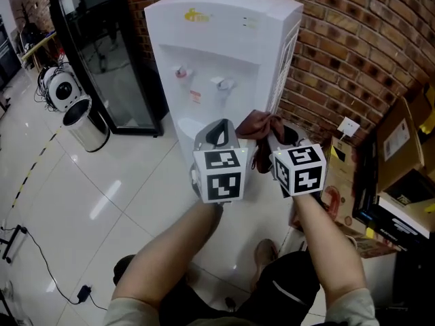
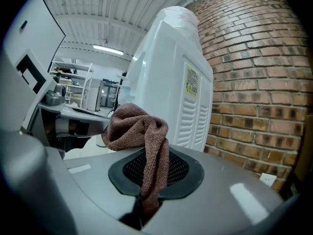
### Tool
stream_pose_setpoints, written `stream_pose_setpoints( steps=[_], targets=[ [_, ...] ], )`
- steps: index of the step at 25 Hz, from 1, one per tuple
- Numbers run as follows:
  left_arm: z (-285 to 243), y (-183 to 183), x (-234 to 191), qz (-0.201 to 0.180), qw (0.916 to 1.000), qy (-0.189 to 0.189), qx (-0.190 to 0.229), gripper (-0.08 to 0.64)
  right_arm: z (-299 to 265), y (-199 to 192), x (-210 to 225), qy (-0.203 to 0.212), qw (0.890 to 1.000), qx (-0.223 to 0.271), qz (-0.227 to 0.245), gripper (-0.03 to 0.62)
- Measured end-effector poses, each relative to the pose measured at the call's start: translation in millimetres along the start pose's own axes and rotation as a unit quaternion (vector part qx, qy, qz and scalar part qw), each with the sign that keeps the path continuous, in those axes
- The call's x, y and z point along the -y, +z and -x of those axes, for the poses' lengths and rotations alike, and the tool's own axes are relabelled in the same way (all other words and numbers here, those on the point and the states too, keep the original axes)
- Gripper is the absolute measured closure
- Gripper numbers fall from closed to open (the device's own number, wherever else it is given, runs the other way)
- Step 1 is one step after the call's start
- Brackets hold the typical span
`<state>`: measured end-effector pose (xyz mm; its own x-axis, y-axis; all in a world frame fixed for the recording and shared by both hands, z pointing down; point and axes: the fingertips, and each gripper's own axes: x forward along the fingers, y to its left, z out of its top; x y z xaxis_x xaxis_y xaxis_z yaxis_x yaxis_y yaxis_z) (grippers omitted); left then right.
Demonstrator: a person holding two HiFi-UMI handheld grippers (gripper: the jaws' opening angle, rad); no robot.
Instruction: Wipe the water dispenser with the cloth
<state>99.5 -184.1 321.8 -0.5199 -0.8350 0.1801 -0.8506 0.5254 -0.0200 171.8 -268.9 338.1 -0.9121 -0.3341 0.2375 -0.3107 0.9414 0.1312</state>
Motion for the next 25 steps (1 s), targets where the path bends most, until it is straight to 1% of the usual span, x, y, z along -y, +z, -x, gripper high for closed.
stream_pose_setpoints(
  steps=[4, 9, 14, 21, 25],
  targets=[
    [-5, -40, 3, 0.001, 0.9998, -0.004, -0.018, 0.56, -6, -32, -4, 0.005, 1.0, -0.008, -0.01, 0.54],
    [-10, -81, 0, 0.011, 0.9997, -0.003, -0.023, 0.56, -16, -69, -14, 0.014, 0.999, -0.017, -0.025, 0.54],
    [-12, -127, 2, 0.011, 0.9992, 0.001, -0.039, 0.56, -26, -109, -20, 0.021, 0.998, -0.04, -0.035, 0.54],
    [-14, -207, 5, 0.012, 0.9964, 0.0, -0.084, 0.56, -39, -183, -38, 0.028, 0.995, -0.083, -0.055, 0.54],
    [-19, -250, 11, 0.014, 0.994, -0.001, -0.108, 0.56, -48, -233, -48, 0.031, 0.991, -0.115, -0.065, 0.54]
  ],
)
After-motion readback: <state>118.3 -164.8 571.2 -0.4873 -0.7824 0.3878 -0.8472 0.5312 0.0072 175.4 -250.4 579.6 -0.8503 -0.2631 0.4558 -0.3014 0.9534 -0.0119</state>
